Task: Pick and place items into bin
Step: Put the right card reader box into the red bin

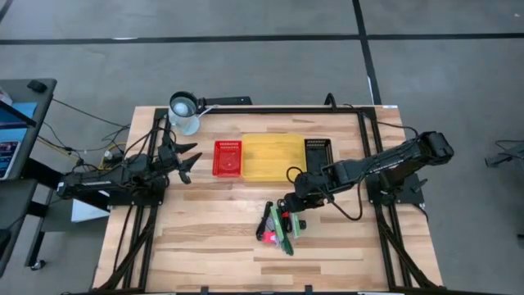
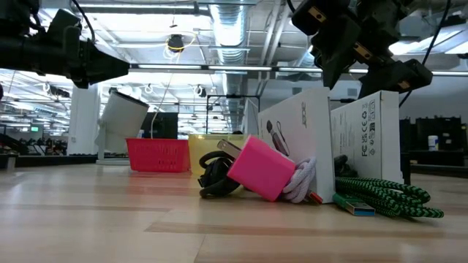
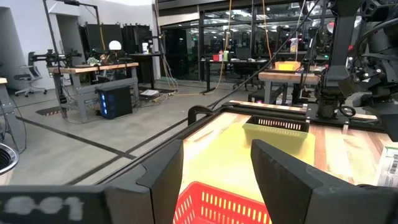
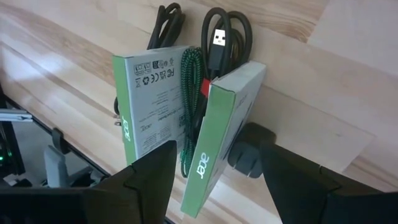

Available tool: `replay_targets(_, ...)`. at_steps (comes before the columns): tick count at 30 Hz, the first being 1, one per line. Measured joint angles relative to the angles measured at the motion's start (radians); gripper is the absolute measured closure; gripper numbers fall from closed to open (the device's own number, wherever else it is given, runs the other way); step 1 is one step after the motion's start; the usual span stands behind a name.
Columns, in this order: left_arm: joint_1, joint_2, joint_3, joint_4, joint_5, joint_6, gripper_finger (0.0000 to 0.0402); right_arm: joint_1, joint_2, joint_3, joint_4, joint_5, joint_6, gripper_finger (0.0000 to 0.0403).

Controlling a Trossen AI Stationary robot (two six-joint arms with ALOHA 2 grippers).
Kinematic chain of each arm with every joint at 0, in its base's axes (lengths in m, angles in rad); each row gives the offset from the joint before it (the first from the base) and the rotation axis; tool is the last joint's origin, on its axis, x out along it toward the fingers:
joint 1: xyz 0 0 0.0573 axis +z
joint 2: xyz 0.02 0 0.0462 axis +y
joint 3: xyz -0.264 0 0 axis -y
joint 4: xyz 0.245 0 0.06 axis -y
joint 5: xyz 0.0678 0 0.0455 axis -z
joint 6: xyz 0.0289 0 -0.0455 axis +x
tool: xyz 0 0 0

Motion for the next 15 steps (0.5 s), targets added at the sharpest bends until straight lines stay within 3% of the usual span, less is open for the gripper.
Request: replay_targets(15,0.000,0.000,0.000,0.000,0.000,0.000,0.0219,0.021,0.000,0.099,-0.109,0.041,-0.002,0.0177)
